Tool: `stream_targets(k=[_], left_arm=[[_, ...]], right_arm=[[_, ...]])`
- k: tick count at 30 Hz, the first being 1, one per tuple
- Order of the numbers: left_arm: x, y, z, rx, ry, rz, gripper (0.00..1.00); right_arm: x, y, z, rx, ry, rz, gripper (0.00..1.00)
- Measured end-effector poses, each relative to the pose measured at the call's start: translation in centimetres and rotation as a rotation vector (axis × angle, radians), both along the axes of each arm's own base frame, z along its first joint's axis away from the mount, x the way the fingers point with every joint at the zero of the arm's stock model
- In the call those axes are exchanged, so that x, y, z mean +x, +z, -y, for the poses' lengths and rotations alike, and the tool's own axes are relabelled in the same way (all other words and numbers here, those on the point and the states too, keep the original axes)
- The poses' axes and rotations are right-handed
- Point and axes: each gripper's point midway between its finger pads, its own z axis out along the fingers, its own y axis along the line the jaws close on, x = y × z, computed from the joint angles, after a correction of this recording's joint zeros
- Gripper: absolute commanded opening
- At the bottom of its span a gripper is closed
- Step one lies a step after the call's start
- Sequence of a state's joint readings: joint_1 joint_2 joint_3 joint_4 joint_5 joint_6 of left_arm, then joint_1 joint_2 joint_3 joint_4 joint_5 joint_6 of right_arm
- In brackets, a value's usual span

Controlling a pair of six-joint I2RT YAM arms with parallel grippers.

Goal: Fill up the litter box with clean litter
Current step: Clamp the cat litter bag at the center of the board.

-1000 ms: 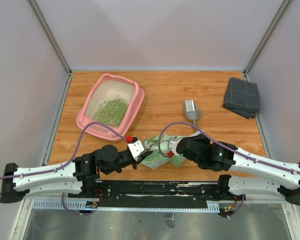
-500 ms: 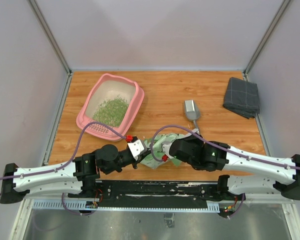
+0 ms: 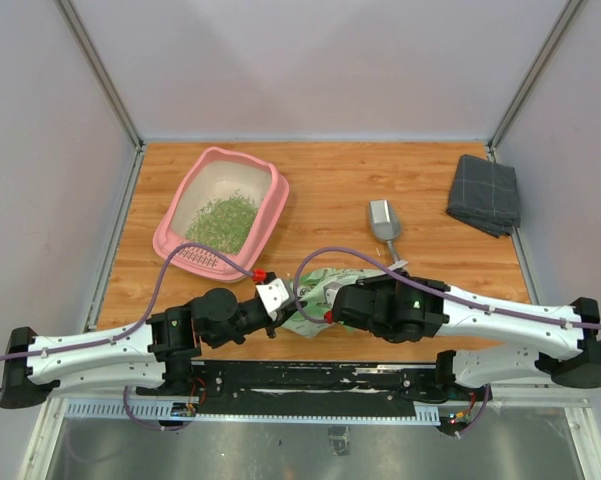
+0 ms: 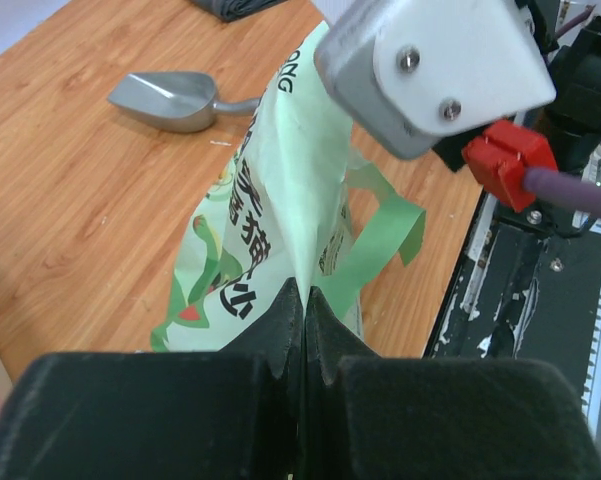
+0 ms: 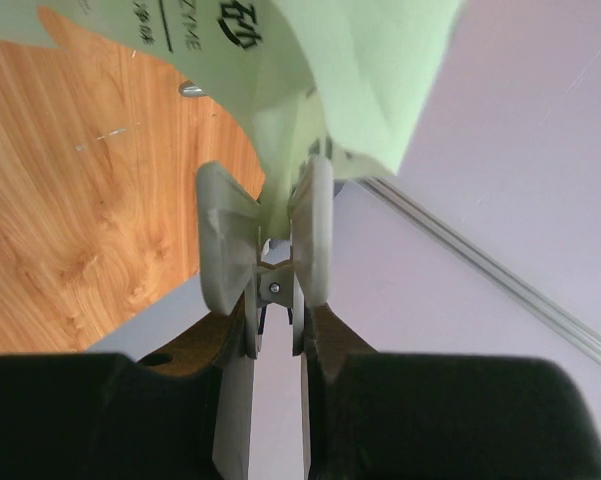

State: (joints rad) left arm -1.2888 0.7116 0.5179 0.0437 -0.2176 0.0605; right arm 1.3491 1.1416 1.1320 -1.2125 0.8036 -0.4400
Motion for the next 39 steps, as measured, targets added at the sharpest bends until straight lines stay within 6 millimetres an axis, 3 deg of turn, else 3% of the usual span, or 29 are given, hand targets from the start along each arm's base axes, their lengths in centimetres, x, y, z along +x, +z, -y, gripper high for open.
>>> stream_targets(k=[6, 21, 23, 31, 39], left_arm=[[-0.2, 0.0, 0.1, -0.002, -0.010, -0.007, 0.00], [-1.0, -0.4, 0.5, -0.017, -0.087, 0.042, 0.00], [-1.0, -0.4, 0.6, -0.016, -0.092, 0.044, 0.00], [-1.0, -0.4, 0.6, -0.014, -0.094, 0.047, 0.00], [-1.0, -0.4, 0.5, -0.015, -0.093, 0.047, 0.00]], right_arm=[[-0.6, -0.9, -0.7, -0.070, 0.004, -0.012, 0.01], [-0.5, -1.0, -1.3, -0.082, 0.001, -0.009, 0.01], [-0.4, -1.1, -1.4, -0.088, 0.001, -0.009, 0.06], [-0.3, -1.1, -1.8, -0.101, -0.009, -0.008, 0.39], [-0.9, -1.0, -2.4, -0.043, -0.006, -0.054, 0.51]])
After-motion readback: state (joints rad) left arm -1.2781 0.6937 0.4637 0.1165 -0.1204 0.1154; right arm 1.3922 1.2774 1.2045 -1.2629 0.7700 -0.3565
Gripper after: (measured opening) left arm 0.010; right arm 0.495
